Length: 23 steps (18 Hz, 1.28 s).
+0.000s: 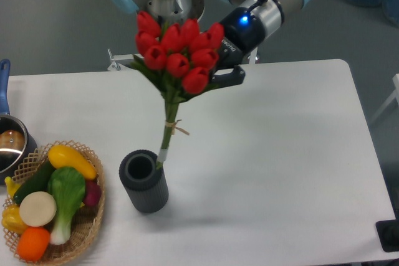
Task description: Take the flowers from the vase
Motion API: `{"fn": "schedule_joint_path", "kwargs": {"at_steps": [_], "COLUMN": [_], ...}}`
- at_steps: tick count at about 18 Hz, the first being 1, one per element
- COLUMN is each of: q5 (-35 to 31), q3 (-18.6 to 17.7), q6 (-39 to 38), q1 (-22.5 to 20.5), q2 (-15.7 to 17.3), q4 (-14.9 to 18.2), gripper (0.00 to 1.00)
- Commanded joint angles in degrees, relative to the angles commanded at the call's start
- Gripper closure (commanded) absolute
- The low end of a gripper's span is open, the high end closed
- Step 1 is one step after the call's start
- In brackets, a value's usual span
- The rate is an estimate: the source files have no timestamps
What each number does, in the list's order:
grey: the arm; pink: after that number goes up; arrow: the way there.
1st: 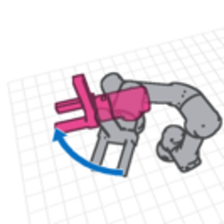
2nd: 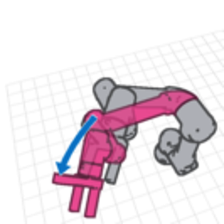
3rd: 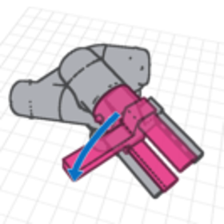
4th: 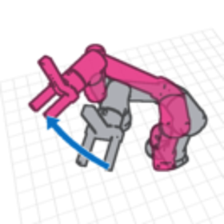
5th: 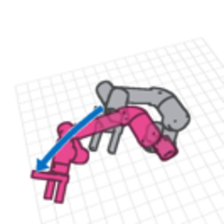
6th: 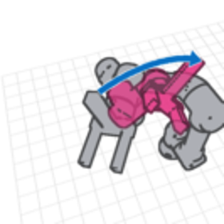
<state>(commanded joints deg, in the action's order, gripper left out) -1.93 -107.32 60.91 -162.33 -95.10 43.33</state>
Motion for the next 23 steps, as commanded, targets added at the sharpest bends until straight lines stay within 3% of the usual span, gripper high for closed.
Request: {"fn": "schedule_joint_path", "kwargs": {"at_steps": [2, 5, 7, 14, 19, 21, 23], "q5": [-3.4, -14.4, -18.7, -29.7, -33.1, -34.7, -35.1], "q3": [1.4, 3.3, 4.1, 4.0, 2.8, 1.9, 0.8], "q6": [-0.5, -3.5, -4.9, 0.2, 4.5, 4.6, 4.7], "q1": [-0.2, -0.6, -2.8, -6.2, -6.1, -6.2, -6.2], "q2": [-0.3, -0.4, -0.3, -0.3, -0.4, 0.0, 0.4], "q4": [0.1, 0.1, 0.1, 0.1, 0.2, 0.2, 0.2], "gripper": [0.72, 0.74, 0.75, 0.75, 0.75, 0.68, 0.68]}}
